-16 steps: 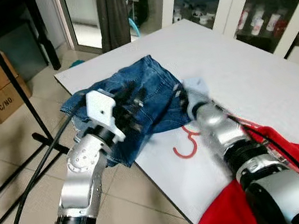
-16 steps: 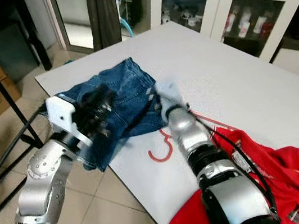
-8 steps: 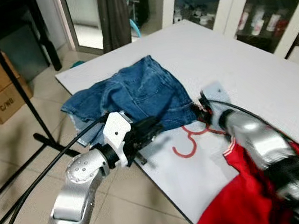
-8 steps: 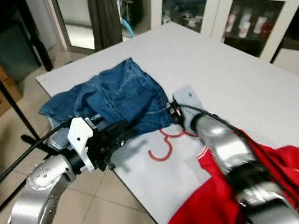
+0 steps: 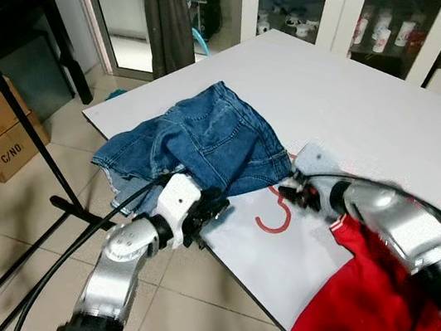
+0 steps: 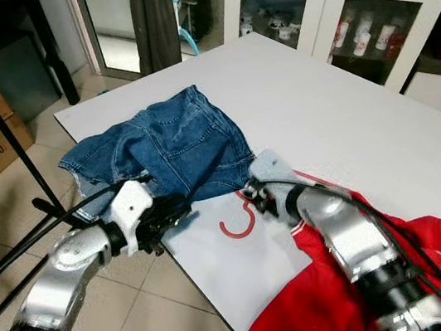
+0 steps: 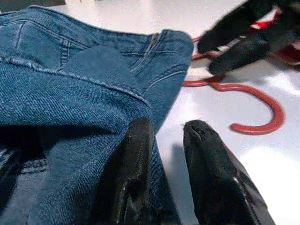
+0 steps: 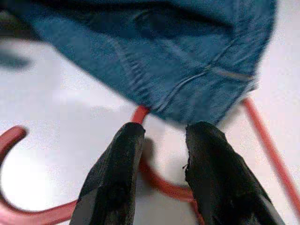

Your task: Hang hanger

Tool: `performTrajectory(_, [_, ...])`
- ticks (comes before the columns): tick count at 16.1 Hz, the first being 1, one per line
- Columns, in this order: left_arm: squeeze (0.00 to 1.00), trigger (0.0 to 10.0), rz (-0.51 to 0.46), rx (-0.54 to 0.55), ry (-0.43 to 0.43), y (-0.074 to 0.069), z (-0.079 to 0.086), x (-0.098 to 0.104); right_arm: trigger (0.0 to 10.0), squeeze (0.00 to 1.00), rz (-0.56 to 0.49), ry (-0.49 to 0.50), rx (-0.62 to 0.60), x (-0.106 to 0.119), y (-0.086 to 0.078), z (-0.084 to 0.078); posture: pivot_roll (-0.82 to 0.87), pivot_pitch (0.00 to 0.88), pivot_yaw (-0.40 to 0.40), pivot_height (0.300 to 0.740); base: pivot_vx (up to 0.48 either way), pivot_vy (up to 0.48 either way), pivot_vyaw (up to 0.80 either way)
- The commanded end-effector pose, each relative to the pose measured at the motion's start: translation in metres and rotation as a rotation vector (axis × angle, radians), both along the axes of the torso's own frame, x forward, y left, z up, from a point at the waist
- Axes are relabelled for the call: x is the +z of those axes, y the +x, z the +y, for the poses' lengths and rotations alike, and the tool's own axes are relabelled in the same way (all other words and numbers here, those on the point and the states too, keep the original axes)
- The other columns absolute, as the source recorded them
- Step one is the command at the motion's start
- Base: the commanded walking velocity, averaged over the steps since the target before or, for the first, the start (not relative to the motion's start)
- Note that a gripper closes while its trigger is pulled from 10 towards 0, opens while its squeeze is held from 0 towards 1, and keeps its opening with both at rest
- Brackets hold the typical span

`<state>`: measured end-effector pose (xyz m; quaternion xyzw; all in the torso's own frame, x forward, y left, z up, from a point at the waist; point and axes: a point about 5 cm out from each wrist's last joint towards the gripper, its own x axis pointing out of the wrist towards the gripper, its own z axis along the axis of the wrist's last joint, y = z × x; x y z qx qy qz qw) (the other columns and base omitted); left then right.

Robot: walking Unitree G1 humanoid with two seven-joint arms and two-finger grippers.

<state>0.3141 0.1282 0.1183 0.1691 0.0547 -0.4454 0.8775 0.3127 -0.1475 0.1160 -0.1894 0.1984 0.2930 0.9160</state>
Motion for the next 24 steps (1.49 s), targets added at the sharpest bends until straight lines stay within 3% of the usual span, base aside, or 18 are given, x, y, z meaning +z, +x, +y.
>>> performTrajectory(1, [0.00,10.0,-0.013,0.004,0.019,0.004,-0.002,0.000,10.0,0.00,0.006,-0.005,0.011,0.000,-0.003,0.003,0.11,0.083,-0.072,0.740,0.000,0.000,0.00])
performTrajectory(5, [0.00,10.0,-0.040,0.054,0.061,0.020,-0.005,-0.005,10.0,0.00,0.079,0.016,-0.004,-0.011,-0.010,0.011,0.11,0.080,-0.070,0.740,0.000,0.000,0.00])
performTrajectory(10, [0.00,10.0,-0.094,0.084,0.093,0.032,-0.003,-0.002,10.0,0.00,0.210,0.026,0.071,-0.026,-0.033,0.001,0.10,0.078,-0.069,0.740,0.000,0.000,0.00])
performTrajectory(12, [0.00,10.0,-0.117,0.078,0.116,0.035,-0.002,0.000,10.0,0.00,0.240,0.045,0.035,-0.029,-0.037,-0.003,0.09,0.075,-0.069,0.740,0.000,0.000,0.00])
performTrajectory(17, [0.00,10.0,-0.146,0.079,0.131,0.040,0.001,0.003,10.0,0.00,0.295,0.158,0.123,-0.019,-0.054,-0.002,0.09,0.072,-0.068,0.740,0.000,0.000,0.00])
performTrajectory(20, [0.00,10.0,-0.162,0.081,0.117,0.042,-0.002,0.006,10.0,0.00,0.253,0.236,0.091,-0.007,-0.046,-0.002,0.09,0.072,-0.068,0.740,0.000,0.000,0.00])
performTrajectory(22, [0.00,10.0,-0.172,0.080,0.103,0.044,-0.005,0.007,10.0,0.00,0.165,0.328,-0.037,0.014,-0.023,-0.010,0.08,0.072,-0.069,0.740,0.000,0.000,0.00])
performTrajectory(24, [0.00,10.0,-0.178,0.077,0.098,0.044,-0.006,0.007,10.0,0.00,0.095,0.298,-0.147,0.016,-0.008,-0.014,0.08,0.076,-0.064,0.740,0.000,0.000,0.00])
